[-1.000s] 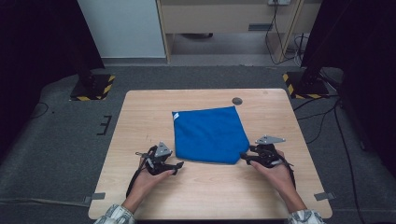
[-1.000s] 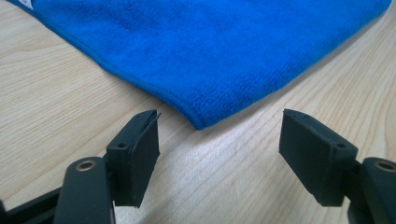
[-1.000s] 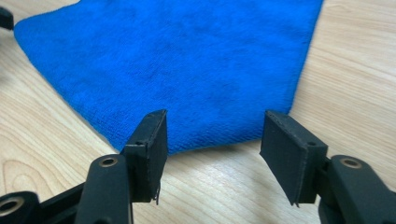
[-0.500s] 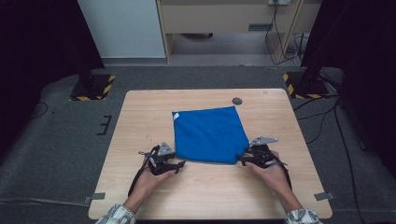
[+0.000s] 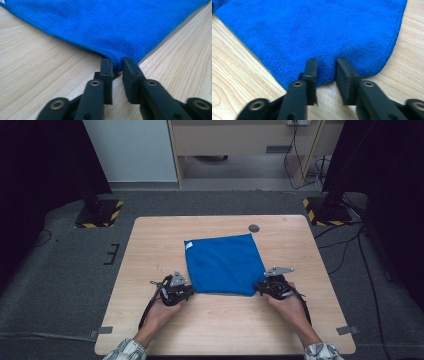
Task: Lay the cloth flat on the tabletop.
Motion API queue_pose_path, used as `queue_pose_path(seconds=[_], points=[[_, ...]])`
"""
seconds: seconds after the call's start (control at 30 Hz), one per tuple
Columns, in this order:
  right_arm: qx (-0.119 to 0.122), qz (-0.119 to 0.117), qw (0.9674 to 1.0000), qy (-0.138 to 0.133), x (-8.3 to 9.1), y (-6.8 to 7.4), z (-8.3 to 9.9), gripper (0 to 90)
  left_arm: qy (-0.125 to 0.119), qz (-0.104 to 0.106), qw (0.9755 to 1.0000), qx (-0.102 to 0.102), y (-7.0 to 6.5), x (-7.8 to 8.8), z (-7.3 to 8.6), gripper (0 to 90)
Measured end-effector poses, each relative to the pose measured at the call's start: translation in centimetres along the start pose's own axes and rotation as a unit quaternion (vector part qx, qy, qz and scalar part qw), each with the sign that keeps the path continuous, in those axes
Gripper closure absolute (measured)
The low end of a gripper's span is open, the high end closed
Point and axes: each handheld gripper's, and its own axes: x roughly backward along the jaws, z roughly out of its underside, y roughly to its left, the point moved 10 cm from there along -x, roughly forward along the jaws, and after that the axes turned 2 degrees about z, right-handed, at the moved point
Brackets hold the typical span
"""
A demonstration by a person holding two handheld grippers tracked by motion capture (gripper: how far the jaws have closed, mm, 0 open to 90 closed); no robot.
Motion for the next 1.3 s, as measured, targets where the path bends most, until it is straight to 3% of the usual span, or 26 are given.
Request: queue_pose_path(seconds=[0.17, 0.5, 0.73, 0.83, 0.97, 1.17, 1.3], points=[[0.013, 0.003, 0.9999, 0.0, -0.1, 0.0, -0.2, 85.1, -0.002, 0.001, 1.0, -0.002, 0.1, 0.2, -0.4, 88.1], [0.018, -0.005, 0.9998, -0.01, 0.6, 1.0, -1.0, 86.1, -0.009, 0.001, 1.0, 0.0, 0.2, 0.8, -0.8, 89.3], [0.037, -0.012, 0.9992, -0.008, 1.0, 2.3, -2.6, 86.1, -0.02, -0.001, 0.9998, -0.003, 0.4, 1.8, -2.0, 89.4], [0.044, -0.01, 0.999, -0.002, 0.4, 2.6, -3.9, 86.1, -0.019, -0.008, 0.9997, -0.01, 0.8, 2.0, -2.8, 89.3], [0.044, -0.004, 0.9989, 0.017, -1.3, 2.4, -5.4, 86.0, -0.011, -0.013, 0.9999, 0.003, 2.4, 1.5, -4.1, 89.3], [0.031, 0.001, 0.9987, 0.04, -4.4, 1.8, -7.6, 85.1, 0.023, -0.021, 0.9992, 0.024, 5.3, -0.5, -5.3, 89.3], [0.01, 0.006, 0.9991, 0.041, -6.2, 1.4, -9.0, 76.7, 0.044, -0.028, 0.9982, 0.031, 6.5, -1.9, -5.6, 89.2]])
